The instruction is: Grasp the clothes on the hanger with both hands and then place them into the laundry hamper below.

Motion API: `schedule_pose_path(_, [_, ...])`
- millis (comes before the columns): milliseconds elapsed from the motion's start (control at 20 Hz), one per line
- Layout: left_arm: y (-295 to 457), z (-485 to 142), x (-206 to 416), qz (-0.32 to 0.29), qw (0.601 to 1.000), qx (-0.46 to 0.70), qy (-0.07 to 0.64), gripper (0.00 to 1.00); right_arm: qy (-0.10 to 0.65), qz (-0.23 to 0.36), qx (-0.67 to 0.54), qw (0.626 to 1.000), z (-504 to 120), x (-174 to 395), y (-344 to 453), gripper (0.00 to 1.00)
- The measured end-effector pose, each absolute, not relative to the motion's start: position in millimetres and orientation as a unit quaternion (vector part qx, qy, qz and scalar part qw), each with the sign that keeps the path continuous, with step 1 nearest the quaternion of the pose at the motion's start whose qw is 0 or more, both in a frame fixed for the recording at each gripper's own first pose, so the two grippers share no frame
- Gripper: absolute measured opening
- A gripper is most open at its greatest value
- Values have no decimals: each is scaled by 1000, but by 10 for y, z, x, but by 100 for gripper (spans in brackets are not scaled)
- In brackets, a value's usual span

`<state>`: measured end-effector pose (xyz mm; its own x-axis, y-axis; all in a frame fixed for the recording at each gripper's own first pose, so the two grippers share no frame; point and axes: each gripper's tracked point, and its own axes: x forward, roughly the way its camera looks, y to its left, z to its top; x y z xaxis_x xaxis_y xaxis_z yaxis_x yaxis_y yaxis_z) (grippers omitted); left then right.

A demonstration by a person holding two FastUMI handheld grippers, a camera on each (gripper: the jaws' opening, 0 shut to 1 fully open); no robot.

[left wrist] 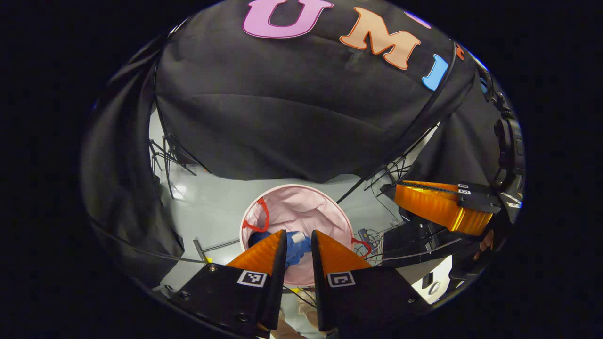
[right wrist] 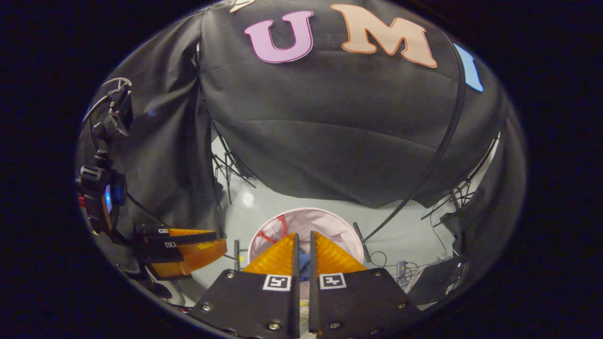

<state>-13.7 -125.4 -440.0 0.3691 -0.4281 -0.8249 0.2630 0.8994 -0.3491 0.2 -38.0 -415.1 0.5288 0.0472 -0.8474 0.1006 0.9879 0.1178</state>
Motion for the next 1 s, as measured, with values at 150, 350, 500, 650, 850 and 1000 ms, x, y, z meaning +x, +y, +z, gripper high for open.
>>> schedule_pose_path(150, [-1245, -4347, -141, -207, 826, -75, 518, 33, 483, -14, 75, 872, -4121, -24, -373, 8])
schedule_pose_path(350, [-1238, -4141, -66, -207, 840, -69, 496, 33, 468, -13, 76, 880, -3977, 6, -356, 8])
schedule_pose_path(500, [-1240, -3865, 69, -211, 857, -67, 466, 33, 447, -14, 76, 891, -3787, 33, -356, 8])
schedule_pose_path(650, [-1264, -3563, 209, -221, 873, -71, 430, 33, 421, -15, 75, 904, -3560, 128, -374, 8])
schedule_pose_path(850, [-1370, -3012, 427, -236, 896, -69, 371, 33, 376, -21, 79, 923, -3168, 240, -394, 8])
schedule_pose_path(1000, [-1445, -2517, 557, -252, 911, -75, 317, 33, 327, -26, 74, 942, -2741, 389, -459, 8])
